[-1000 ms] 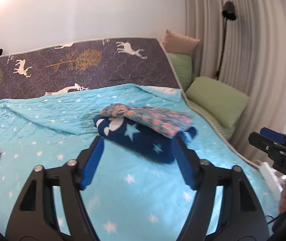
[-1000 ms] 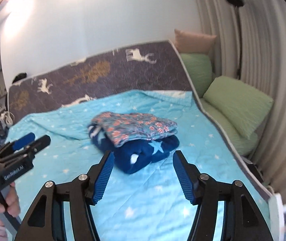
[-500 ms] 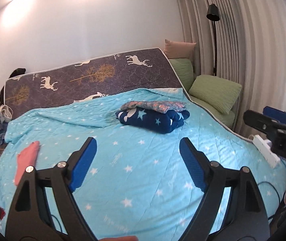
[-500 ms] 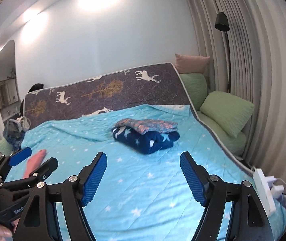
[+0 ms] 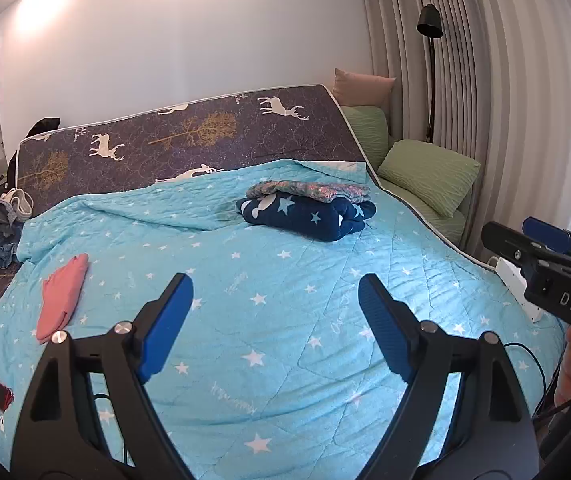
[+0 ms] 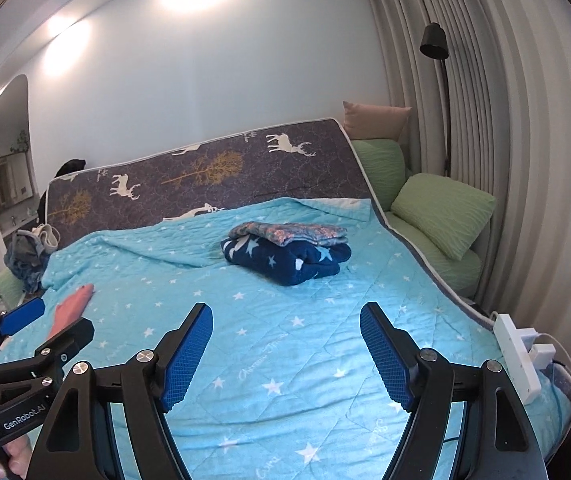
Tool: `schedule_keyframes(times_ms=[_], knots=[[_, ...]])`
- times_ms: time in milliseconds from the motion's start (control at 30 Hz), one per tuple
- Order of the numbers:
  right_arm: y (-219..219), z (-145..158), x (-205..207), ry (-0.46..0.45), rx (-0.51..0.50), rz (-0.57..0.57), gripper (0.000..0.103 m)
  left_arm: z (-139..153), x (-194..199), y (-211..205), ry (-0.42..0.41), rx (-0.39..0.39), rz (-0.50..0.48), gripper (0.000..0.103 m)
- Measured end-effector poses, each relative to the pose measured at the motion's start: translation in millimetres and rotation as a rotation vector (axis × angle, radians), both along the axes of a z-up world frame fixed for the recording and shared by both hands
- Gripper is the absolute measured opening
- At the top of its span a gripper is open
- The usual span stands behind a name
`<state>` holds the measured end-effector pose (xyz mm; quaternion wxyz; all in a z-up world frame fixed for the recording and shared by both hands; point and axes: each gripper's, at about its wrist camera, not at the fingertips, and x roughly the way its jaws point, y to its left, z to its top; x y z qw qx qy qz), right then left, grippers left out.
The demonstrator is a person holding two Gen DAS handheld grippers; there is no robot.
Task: Fold small clothes
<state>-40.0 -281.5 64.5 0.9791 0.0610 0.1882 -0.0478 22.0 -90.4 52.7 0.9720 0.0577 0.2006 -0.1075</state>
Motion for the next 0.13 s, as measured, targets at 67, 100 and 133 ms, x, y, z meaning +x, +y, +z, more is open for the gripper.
schedule_keyframes(times_ms=[67,100,133], knots=[[1.2,-0.2,-0.5,0.002,0.000,0.002,0.078,-1.4,-3.2,-1.8,-0.001,0.007,0.003,0.085],[1.6,-0.3,-0.6,0.002,-0.001,0.002,0.078,-1.6,-3.7,-2.5,-0.003,0.011,0.003,0.085],[2.5,-0.4,-0.9,0.002,-0.003,0.002,0.078,-2.0,-5.6,-2.7,-0.005,0.013,0.005,0.085]])
